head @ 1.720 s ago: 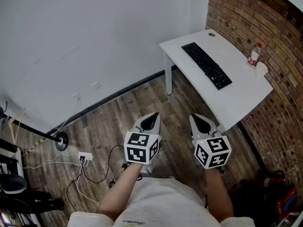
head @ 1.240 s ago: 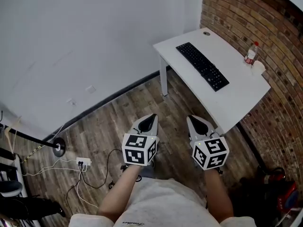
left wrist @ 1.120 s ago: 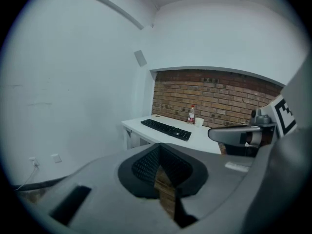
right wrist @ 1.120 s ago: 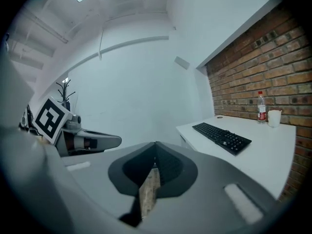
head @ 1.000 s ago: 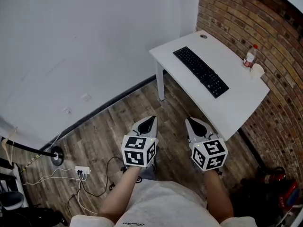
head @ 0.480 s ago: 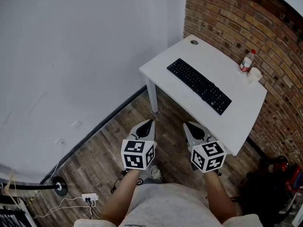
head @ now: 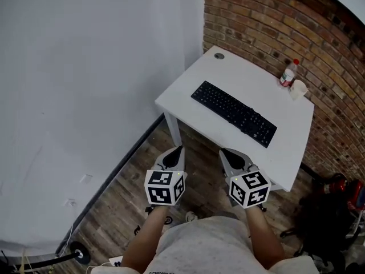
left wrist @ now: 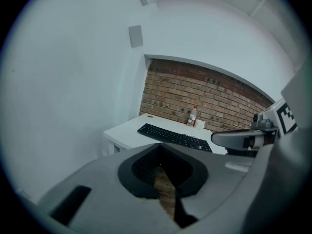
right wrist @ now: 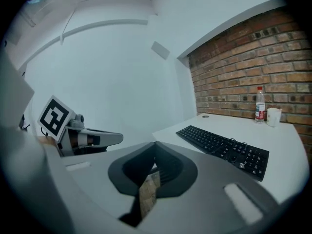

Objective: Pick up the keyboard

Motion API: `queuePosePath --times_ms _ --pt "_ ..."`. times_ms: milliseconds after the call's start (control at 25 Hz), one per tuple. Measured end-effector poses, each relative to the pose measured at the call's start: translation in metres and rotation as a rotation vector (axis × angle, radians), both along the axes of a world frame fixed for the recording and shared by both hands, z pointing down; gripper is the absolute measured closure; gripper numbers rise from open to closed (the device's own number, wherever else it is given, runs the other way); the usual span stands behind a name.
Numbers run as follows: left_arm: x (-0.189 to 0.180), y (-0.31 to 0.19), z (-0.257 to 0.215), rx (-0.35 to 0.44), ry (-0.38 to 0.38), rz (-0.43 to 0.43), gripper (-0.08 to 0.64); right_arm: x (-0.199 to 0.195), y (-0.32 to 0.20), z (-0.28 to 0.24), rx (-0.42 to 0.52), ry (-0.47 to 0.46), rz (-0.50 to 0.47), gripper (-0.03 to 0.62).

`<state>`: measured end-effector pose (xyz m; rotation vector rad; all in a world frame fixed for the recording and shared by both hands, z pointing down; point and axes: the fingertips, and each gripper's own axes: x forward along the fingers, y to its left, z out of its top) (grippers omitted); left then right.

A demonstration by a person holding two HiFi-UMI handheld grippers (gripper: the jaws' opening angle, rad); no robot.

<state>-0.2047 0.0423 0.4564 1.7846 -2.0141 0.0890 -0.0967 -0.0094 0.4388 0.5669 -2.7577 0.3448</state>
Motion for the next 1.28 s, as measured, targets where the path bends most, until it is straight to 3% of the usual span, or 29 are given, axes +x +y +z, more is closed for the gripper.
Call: queuePosePath --times_ms 360,720,1280 --pt "-0.015 -0.061 0.012 -0.019 0.004 0.097 0.569 -0.012 -0.055 0.007 -0.018 -0.021 0.098 0.584" --pt "-0.022 -0.156 0.022 -0.053 -0.006 0.177 0.568 -0.023 -0.139 0.021 -0.047 -0.031 0.158 0.584" --pt "0.0 -0.293 0.029 -0.08 -0.003 0.338 0.547 0.018 -0.262 0.037 -0.109 -0.053 0.306 0.583"
